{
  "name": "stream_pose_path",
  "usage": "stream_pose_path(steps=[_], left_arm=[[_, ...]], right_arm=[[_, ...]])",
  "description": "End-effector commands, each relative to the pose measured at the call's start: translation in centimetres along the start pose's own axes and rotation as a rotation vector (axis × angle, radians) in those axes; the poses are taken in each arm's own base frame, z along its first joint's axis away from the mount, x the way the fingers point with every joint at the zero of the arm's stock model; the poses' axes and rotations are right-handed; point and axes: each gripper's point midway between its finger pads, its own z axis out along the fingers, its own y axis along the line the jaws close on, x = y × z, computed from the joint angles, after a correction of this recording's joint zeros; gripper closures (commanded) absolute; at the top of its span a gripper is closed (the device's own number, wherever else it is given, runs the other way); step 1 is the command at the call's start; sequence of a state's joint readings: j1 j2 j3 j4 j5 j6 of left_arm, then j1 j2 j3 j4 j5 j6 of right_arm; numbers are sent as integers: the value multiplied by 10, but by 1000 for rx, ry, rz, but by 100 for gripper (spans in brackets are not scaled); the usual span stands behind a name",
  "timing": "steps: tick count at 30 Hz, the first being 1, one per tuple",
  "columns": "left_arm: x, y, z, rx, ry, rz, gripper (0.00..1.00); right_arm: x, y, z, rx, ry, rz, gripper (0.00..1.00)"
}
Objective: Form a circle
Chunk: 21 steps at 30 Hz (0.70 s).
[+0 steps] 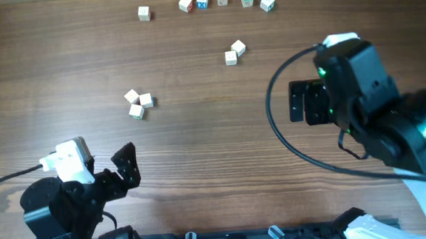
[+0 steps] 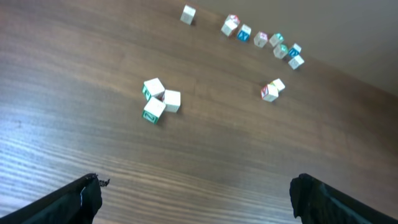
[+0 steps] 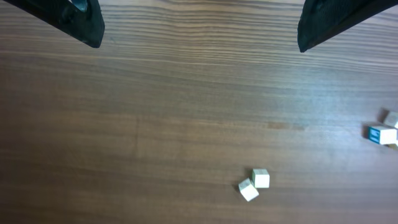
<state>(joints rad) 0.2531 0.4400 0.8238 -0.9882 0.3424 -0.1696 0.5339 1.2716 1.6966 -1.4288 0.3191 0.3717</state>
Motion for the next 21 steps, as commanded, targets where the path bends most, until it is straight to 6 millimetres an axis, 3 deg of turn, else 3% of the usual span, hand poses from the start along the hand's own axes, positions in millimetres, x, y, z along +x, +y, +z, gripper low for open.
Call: stream_pose_path(steps=[1,7,10,13,21], left_arm=[[6,-1,0,5,25,1,0],[6,-1,0,5,25,1,0],[6,-1,0,5,26,1,0],[6,-1,0,5,26,1,0],[6,-1,0,4,26,1,0]], right_arm=[[-3,3,15,37,32,-22,0],[2,12,47,75,133,-71,0],[8,6,51,118,166,-55,0],[5,0,36,109,119,1,0],[5,-37,-52,25,-160,132,0]])
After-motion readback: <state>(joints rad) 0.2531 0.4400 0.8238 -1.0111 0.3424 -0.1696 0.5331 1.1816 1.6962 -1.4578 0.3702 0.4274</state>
